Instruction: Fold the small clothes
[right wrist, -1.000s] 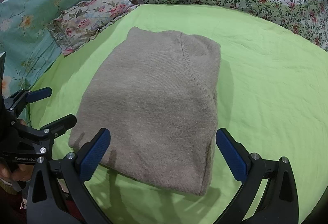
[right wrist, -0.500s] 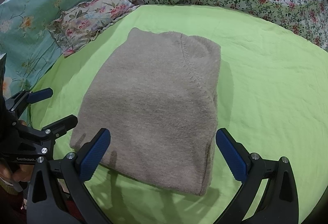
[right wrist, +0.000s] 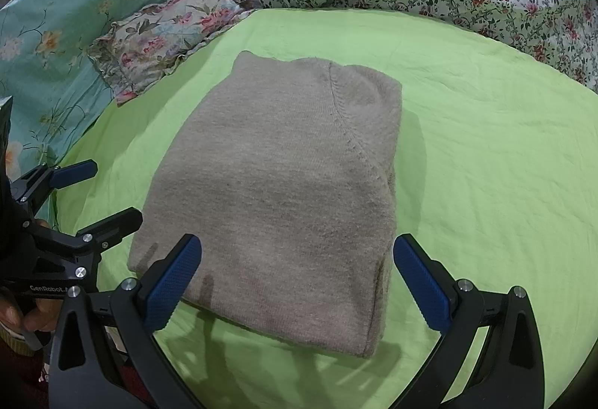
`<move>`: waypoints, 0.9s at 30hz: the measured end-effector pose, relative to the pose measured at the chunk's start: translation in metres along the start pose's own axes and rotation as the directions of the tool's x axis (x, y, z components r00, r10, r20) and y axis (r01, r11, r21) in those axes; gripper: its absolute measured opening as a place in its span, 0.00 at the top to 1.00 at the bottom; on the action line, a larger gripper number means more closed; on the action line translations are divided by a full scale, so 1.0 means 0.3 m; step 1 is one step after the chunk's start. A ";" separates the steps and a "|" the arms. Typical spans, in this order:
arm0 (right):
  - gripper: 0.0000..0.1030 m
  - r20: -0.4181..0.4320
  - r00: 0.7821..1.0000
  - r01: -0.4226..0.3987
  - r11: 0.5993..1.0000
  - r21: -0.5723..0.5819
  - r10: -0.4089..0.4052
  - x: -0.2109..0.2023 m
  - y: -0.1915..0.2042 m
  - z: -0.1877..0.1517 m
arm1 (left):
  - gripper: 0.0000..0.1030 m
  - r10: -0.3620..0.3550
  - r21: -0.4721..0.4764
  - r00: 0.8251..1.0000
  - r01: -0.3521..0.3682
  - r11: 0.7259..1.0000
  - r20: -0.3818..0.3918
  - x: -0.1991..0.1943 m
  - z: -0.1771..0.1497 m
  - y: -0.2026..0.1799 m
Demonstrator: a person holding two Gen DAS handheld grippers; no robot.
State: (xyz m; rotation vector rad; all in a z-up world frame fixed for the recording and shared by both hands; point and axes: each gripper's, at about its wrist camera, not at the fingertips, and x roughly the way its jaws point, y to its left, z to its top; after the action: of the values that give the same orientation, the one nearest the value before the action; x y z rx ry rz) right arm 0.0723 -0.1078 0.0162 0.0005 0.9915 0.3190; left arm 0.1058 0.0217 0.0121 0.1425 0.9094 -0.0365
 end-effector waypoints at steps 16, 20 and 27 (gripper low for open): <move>0.01 0.003 1.000 -0.004 1.000 0.001 0.004 -0.007 -0.006 0.007 | 0.01 0.000 0.004 1.000 0.000 1.000 0.003 -0.002 0.004 -0.014; 0.01 0.004 1.000 -0.004 1.000 0.002 0.004 -0.010 -0.006 0.009 | 0.01 0.000 0.003 1.000 0.000 1.000 0.004 -0.003 0.005 -0.014; 0.01 0.003 1.000 -0.003 1.000 0.003 0.003 -0.011 -0.008 0.012 | 0.01 -0.004 -0.003 1.000 0.004 1.000 0.003 -0.002 0.009 -0.012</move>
State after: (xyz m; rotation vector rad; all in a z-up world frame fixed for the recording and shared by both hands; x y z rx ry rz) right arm 0.0742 -0.1104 0.0207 0.0053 0.9893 0.3196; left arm 0.1072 0.0178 0.0136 0.1376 0.9065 -0.0391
